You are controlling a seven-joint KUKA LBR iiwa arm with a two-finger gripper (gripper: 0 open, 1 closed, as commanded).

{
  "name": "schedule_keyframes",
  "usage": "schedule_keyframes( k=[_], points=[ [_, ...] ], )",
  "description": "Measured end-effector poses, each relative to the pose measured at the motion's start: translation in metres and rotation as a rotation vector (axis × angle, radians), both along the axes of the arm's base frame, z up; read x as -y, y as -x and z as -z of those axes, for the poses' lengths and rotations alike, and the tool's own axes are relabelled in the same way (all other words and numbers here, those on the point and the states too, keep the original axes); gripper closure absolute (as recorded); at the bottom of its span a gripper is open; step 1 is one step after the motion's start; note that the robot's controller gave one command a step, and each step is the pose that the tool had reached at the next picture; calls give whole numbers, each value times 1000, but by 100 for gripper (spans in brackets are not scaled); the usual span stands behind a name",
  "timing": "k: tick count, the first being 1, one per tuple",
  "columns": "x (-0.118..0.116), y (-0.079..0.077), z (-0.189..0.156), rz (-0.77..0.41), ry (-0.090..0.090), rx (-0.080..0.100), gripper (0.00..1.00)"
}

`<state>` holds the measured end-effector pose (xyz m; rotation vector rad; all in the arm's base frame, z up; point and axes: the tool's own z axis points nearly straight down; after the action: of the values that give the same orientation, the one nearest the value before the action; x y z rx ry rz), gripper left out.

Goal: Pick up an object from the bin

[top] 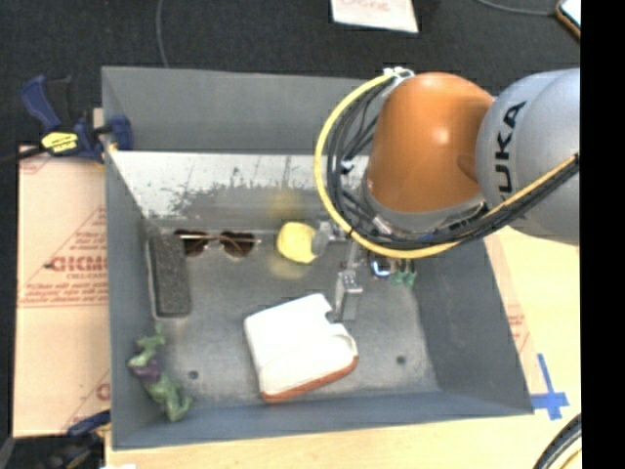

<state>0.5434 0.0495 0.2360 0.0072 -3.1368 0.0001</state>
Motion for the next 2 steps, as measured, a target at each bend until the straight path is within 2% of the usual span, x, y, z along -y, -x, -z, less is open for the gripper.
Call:
schedule_keyframes(
  k=[1,2],
  points=[
    [0,-1,-5,3,-1,8,0],
    [10,-8,144,-146,0,11,0]
  ],
)
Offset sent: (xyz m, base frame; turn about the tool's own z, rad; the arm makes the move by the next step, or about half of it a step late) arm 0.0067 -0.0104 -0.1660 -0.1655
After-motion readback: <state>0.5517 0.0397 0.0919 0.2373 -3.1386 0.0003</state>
